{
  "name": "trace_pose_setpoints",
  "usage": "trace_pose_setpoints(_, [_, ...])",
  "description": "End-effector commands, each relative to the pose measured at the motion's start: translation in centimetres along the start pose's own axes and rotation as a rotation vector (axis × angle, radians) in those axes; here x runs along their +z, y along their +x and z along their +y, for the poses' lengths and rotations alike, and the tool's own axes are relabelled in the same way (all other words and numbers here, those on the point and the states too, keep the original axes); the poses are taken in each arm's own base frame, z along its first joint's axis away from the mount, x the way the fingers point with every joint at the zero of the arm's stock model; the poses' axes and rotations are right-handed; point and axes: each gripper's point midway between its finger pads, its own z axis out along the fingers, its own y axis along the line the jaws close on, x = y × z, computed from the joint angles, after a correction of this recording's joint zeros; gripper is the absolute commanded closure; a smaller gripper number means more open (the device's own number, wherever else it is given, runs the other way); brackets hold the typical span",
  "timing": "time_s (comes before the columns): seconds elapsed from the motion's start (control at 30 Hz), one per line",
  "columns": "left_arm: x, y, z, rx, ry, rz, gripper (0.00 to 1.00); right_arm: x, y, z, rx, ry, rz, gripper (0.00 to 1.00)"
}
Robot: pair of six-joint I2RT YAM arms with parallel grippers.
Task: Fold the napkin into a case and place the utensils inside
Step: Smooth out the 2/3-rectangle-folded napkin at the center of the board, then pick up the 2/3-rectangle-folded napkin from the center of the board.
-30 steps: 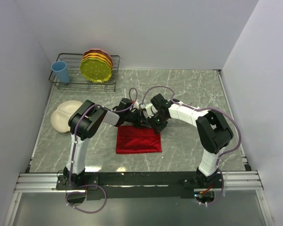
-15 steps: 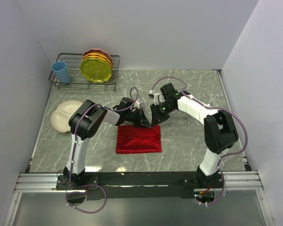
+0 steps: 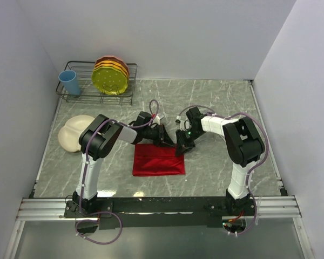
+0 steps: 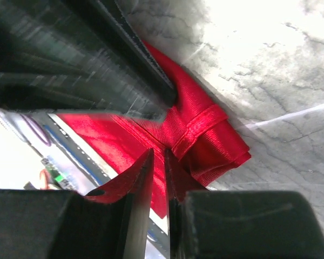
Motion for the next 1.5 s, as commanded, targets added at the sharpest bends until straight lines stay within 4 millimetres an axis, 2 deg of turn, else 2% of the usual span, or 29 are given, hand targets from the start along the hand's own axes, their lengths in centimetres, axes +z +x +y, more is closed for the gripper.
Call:
trace_pose_setpoints(0.0, [-0.6, 0.2, -1.1, 0.025, 0.084, -0.002, 0.71, 1.6, 1.4, -2.6, 0.069, 0.067, 0.039, 0.81])
trace_pose_setpoints(0.07, [-1.0, -0.1, -1.9, 0.047, 0.121, -0.013, 0.63, 1.9, 1.6, -2.9, 0.088, 0.073, 0.047, 0.82])
trace_pose_setpoints(0.13, [-1.9, -0.1, -3.5, 0.053, 0.18, -0.006, 0.55, 2.0, 1.7, -3.0, 0.101, 0.074, 0.049, 0.83])
trace_pose_setpoints(0.2, [-2.9, -0.1, -4.6, 0.067, 0.221, -0.019, 0.52, 2.1, 1.8, -3.3, 0.119, 0.078, 0.049, 0.85])
trace_pose_setpoints(0.27, [-3.7, 0.3, -4.7, 0.071, 0.24, -0.004, 0.51, 2.2, 2.0, -3.8, 0.131, 0.086, 0.055, 0.86])
trace_pose_setpoints(0.37, [-4.8, 0.9, -3.0, 0.05, 0.212, 0.004, 0.51, 2.2, 2.2, -4.3, 0.14, 0.104, 0.055, 0.87])
trace_pose_setpoints(0.5, [-7.2, 0.5, 0.1, -0.003, 0.189, -0.019, 0.51, 2.1, 2.4, -4.6, 0.15, 0.113, 0.056, 0.88])
trace_pose_setpoints(0.63, [-9.6, 0.6, 2.4, -0.02, 0.168, -0.018, 0.5, 2.2, 2.6, -5.0, 0.152, 0.125, 0.062, 0.89])
trace_pose_setpoints(0.77, [-12.1, 0.1, 3.5, 0.02, 0.141, -0.03, 0.5, 2.2, 2.7, -5.1, 0.143, 0.129, 0.065, 0.9])
trace_pose_setpoints(0.8, [-13.3, -0.7, 3.3, 0.071, 0.142, -0.061, 0.51, 2.3, 2.8, -5.2, 0.144, 0.132, 0.07, 0.9])
trace_pose_setpoints(0.87, [-14.5, -1.1, 2.9, 0.071, 0.127, -0.065, 0.54, 2.2, 2.7, -5.2, 0.14, 0.13, 0.069, 0.9])
trace_pose_setpoints(0.9, [-15.6, -1.8, 2.1, 0.178, 0.117, -0.094, 0.55, 2.2, 2.8, -5.1, 0.14, 0.126, 0.072, 0.9])
trace_pose_setpoints(0.97, [-16.7, -2.4, 1.1, 0.251, 0.053, -0.103, 0.57, 2.0, 2.4, -4.9, 0.126, 0.121, 0.063, 0.91])
trace_pose_setpoints(1.0, [-17.4, -2.6, -0.7, 0.418, 0.024, -0.126, 0.58, 1.9, 2.3, -4.8, 0.122, 0.119, 0.059, 0.91])
trace_pose_setpoints(1.03, [-17.8, -3.5, -0.4, 0.505, -0.085, -0.169, 0.59, 1.8, 1.9, -4.6, 0.113, 0.117, 0.05, 0.91])
trace_pose_setpoints(1.07, [-17.9, -3.2, -0.6, 0.592, -0.141, -0.178, 0.59, 1.7, 1.9, -4.5, 0.106, 0.117, 0.049, 0.91])
trace_pose_setpoints(1.1, [-17.5, -2.3, -2.4, 0.821, -0.205, -0.163, 0.58, 1.7, 1.8, -4.5, 0.106, 0.115, 0.051, 0.91])
trace_pose_setpoints(1.13, [-17.3, -1.9, -2.7, 0.919, -0.256, -0.173, 0.54, 1.6, 1.5, -4.5, 0.102, 0.118, 0.045, 0.92])
trace_pose_setpoints(1.17, [-17.2, -0.7, -0.7, 0.974, -0.362, -0.17, 0.52, 1.6, 1.6, -4.6, 0.098, 0.118, 0.046, 0.92])
trace_pose_setpoints(1.2, [-16.3, 0.4, -3.1, 1.172, -0.367, -0.187, 0.52, 1.6, 1.4, -4.6, 0.097, 0.12, 0.045, 0.92])
trace_pose_setpoints(1.23, [-15.8, 1.4, -3.1, 1.246, -0.398, -0.182, 0.51, 1.6, 1.4, -4.6, 0.094, 0.122, 0.045, 0.92])
trace_pose_setpoints(1.27, [-15.8, 2.8, -0.9, 1.281, -0.484, -0.15, 0.51, 1.6, 1.5, -4.6, 0.094, 0.124, 0.048, 0.92])
trace_pose_setpoints(1.3, [-14.7, 4.3, -2.8, 1.409, -0.449, -0.154, 0.51, 1.6, 1.5, -4.6, 0.095, 0.126, 0.05, 0.92])
trace_pose_setpoints(1.33, [-14.2, 5.0, -3.3, 1.465, -0.446, -0.167, 0.5, 1.6, 1.5, -4.6, 0.092, 0.127, 0.051, 0.92])
trace_pose_setpoints(1.37, [-13.8, 6.3, -2.6, 1.496, -0.449, -0.138, 0.5, 1.6, 1.5, -4.7, 0.09, 0.129, 0.052, 0.92])
trace_pose_setpoints(1.43, [-12.5, 8.5, -3.4, 1.585, -0.429, -0.11, 0.5, 1.6, 1.5, -4.7, 0.089, 0.132, 0.052, 0.92])
trace_pose_setpoints(1.47, [-12.0, 9.5, -3.1, 1.597, -0.423, -0.087, 0.5, 1.5, 1.5, -4.7, 0.087, 0.133, 0.05, 0.92])
